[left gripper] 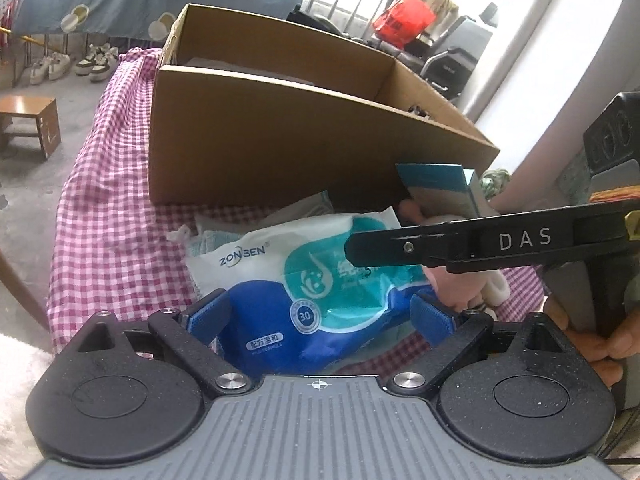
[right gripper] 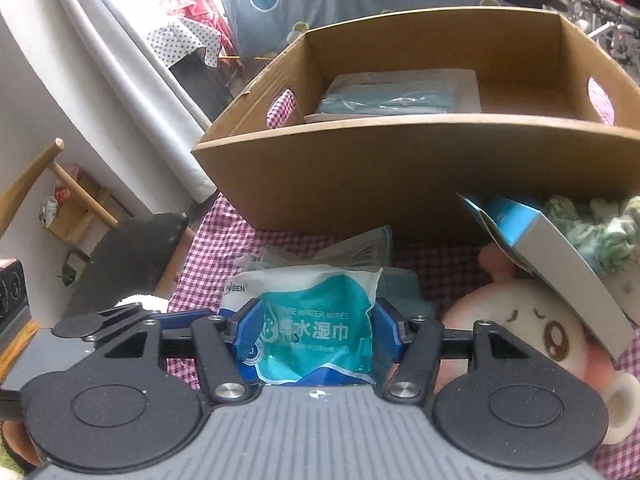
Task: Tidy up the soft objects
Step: 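Grasp the blue-and-white ZONSEN wipes pack with the right gripper, then lift the wipes pack with the right gripper and carry it over the box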
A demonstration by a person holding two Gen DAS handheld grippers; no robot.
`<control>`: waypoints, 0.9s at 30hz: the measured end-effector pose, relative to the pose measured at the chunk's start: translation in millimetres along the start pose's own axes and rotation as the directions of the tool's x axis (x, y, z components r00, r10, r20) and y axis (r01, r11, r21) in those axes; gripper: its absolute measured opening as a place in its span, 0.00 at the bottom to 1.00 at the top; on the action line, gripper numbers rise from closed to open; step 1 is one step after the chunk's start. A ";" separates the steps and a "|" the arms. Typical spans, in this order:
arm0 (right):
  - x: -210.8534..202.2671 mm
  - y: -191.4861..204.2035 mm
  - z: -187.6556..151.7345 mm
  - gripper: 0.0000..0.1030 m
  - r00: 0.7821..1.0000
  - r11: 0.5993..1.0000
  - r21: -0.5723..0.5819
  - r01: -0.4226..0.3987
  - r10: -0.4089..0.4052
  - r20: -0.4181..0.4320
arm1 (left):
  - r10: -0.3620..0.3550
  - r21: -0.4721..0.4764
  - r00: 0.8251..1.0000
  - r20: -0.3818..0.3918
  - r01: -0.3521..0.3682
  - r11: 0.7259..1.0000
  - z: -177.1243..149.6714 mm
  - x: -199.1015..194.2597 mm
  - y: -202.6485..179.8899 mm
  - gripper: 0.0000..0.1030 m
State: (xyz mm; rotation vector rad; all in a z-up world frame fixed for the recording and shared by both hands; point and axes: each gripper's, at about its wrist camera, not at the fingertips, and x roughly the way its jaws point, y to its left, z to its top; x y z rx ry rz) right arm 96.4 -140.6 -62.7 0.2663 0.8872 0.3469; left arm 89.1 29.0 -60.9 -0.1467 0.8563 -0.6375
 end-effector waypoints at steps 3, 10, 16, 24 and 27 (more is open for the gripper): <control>0.0 2.1 0.0 0.61 1.000 1.000 -0.003 0.003 -0.003 0.003 | -0.004 -0.007 1.000 0.006 0.004 1.000 -1.5 0.6 1.6 0.94; 3.9 3.2 3.2 0.61 1.000 0.999 0.035 -0.024 0.024 0.008 | 0.015 -0.022 1.000 0.012 -0.015 1.000 -3.7 -2.9 7.8 0.94; 13.9 7.2 5.9 0.61 1.000 1.000 0.015 -0.008 0.008 0.009 | 0.052 -0.064 0.999 0.005 -0.052 0.997 -7.2 -8.9 21.6 0.95; 16.4 3.0 2.4 0.59 1.000 1.000 0.027 -0.016 0.016 -0.002 | 0.020 -0.059 0.999 -0.037 -0.022 0.998 -7.3 9.7 19.4 0.95; 16.2 2.5 1.6 0.53 1.000 0.999 0.035 -0.019 0.019 0.011 | 0.007 -0.055 1.000 -0.020 -0.008 0.998 -5.1 6.6 15.4 0.95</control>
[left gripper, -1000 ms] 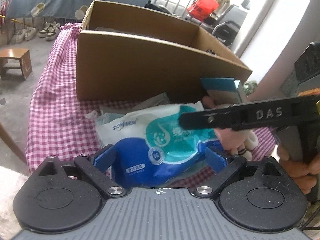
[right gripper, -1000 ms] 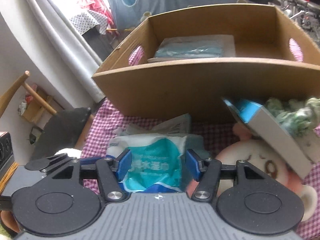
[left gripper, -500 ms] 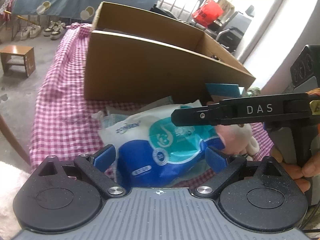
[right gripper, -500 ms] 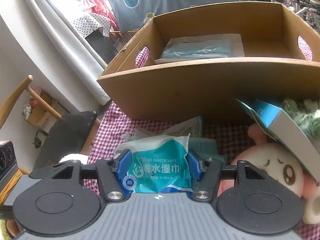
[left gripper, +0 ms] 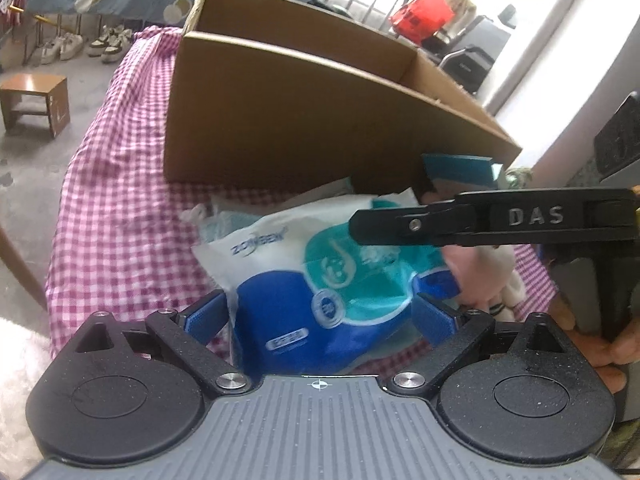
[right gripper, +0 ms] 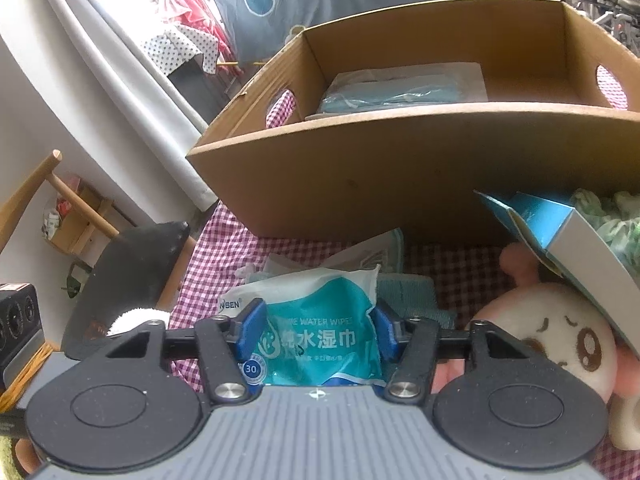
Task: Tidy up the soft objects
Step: 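Lift the wipes pack with the right gripper and carry it over the box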
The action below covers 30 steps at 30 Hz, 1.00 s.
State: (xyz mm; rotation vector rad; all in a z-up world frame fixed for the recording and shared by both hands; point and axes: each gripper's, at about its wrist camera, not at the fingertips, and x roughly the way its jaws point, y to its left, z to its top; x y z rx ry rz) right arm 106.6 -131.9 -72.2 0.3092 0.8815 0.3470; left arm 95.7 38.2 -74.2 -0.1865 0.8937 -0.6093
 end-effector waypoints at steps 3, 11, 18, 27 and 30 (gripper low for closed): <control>-2.2 -3.6 -0.4 0.45 1.000 1.000 0.025 -0.014 0.014 0.009 | -0.001 -0.023 1.000 0.008 0.001 1.000 1.9 -3.8 -0.7 0.95; -8.0 -4.4 0.4 0.41 0.996 0.992 0.089 -0.087 0.086 0.021 | 0.031 -0.016 0.997 0.073 -0.030 0.999 10.4 -21.4 -7.1 0.96; -13.4 -3.0 13.1 0.41 0.991 0.988 0.103 -0.117 0.108 0.083 | 0.025 0.018 0.990 0.139 -0.028 0.999 22.0 -18.9 -9.0 0.96; 11.8 -25.8 15.0 0.43 0.994 0.978 0.179 -0.106 0.099 0.051 | 0.080 0.116 0.993 0.087 -0.090 0.989 16.5 4.1 -10.8 0.95; 13.8 -28.6 14.5 0.43 0.993 0.976 0.186 -0.111 0.104 0.047 | 0.120 0.153 0.990 0.081 -0.131 0.980 14.2 8.9 -15.8 0.95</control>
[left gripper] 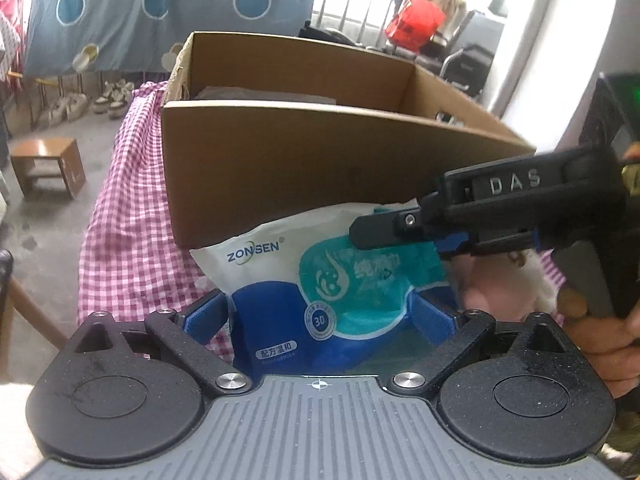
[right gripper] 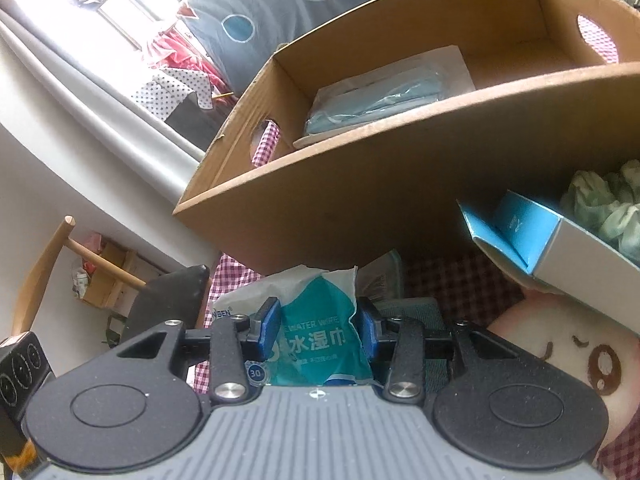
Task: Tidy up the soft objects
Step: 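Lift the wipes pack with the right gripper and carry it over the box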
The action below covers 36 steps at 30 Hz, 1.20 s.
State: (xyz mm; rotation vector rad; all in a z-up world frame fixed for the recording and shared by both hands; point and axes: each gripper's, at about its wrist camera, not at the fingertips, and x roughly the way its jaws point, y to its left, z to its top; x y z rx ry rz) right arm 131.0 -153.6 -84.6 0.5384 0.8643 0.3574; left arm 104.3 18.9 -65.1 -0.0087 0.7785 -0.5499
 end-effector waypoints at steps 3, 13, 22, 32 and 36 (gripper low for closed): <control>3.2 -2.0 -1.1 0.41 1.000 1.000 0.011 -0.009 0.009 -0.008 | 0.016 0.003 1.000 0.004 -0.016 1.000 1.6 0.3 -5.0 0.95; -13.6 14.3 -6.4 0.38 0.999 0.999 -0.032 -0.018 0.019 0.035 | 0.041 -0.003 0.997 0.058 -0.041 0.999 6.0 -29.2 -13.9 0.95; -40.4 42.5 -3.3 0.39 0.992 0.995 -0.083 -0.062 0.070 0.107 | 0.074 0.034 0.977 0.200 -0.083 0.996 26.1 -68.9 -21.6 0.95; -67.6 65.1 28.0 0.39 0.968 0.979 -0.170 -0.108 0.143 0.208 | 0.094 0.119 0.950 0.299 -0.135 0.984 72.1 -76.2 -38.1 0.95; -73.8 68.6 55.6 0.39 0.960 0.973 -0.205 -0.108 0.156 0.231 | 0.089 0.138 0.948 0.306 -0.136 0.981 101.7 -64.5 -39.3 0.95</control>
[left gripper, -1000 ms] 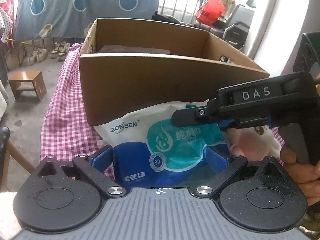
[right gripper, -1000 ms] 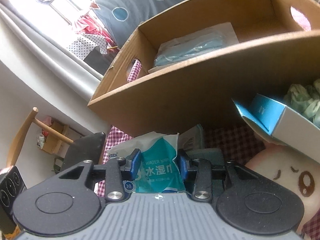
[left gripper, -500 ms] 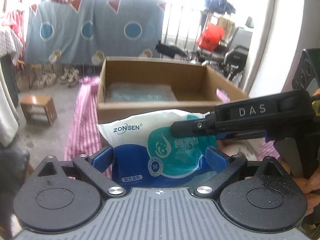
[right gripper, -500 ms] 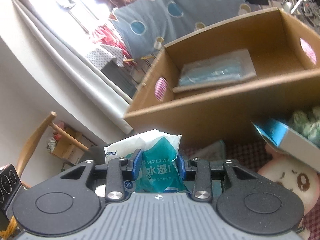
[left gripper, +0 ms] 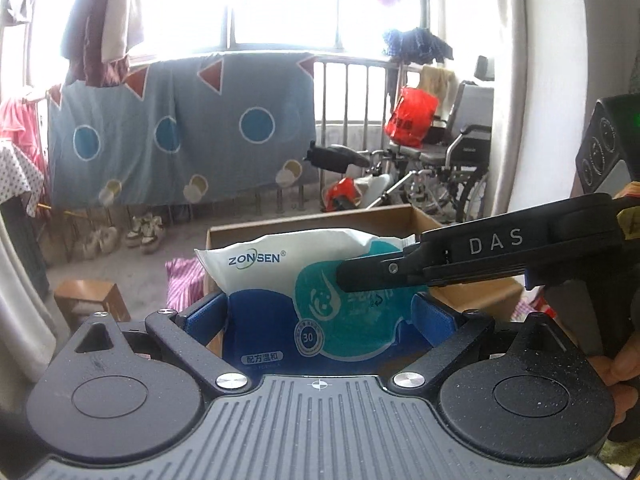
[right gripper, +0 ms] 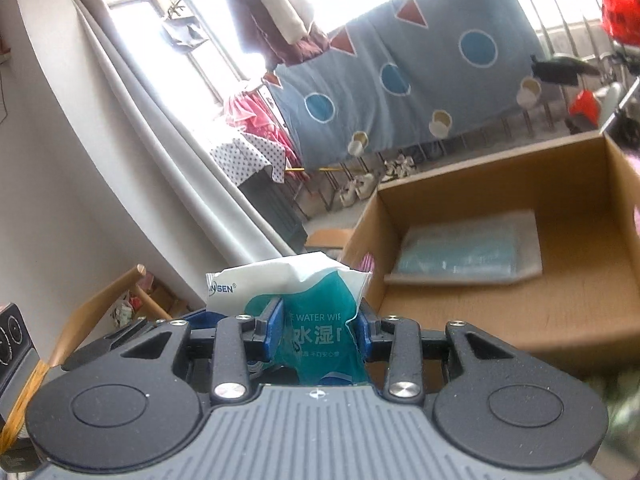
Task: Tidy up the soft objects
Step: 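Lift the wipes pack with the right gripper and carry it over the box, then lower the wipes pack beside the mask bag and open the right gripper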
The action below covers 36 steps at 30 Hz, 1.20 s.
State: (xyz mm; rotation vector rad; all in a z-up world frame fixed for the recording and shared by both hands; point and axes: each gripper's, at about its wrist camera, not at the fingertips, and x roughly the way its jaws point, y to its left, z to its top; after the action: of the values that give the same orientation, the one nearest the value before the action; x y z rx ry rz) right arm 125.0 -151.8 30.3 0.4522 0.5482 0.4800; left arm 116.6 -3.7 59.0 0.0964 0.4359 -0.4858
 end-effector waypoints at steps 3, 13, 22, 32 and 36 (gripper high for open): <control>9.2 -10.2 24.6 0.39 1.000 1.000 0.004 -0.001 0.001 -0.009 | -0.017 -0.008 0.999 -0.034 0.017 1.000 16.3 26.1 6.8 0.95; 97.9 -107.9 77.1 0.39 0.961 0.983 0.168 0.068 -0.019 -0.276 | -0.086 -0.116 0.927 -0.366 0.046 0.992 7.0 153.8 34.9 0.94; 190.6 -186.7 59.7 0.43 0.812 0.926 0.283 0.248 -0.039 -0.583 | -0.026 -0.046 0.934 -0.356 0.011 0.999 1.1 151.4 44.0 0.97; 213.7 -176.0 56.7 0.42 0.779 0.937 0.228 0.265 -0.069 -0.623 | -0.050 -0.139 0.976 -0.210 0.021 0.990 0.9 89.9 60.0 0.99; 225.5 -167.7 57.5 0.42 0.791 0.926 0.253 0.281 -0.074 -0.608 | -0.038 -0.175 0.979 -0.198 0.002 0.985 -4.3 82.3 63.4 0.99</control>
State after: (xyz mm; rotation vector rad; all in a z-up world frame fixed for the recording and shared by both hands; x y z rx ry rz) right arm 379.3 -179.3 -99.6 0.5659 1.2861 0.3351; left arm 210.2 17.5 19.1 -0.0283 0.6763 -0.4576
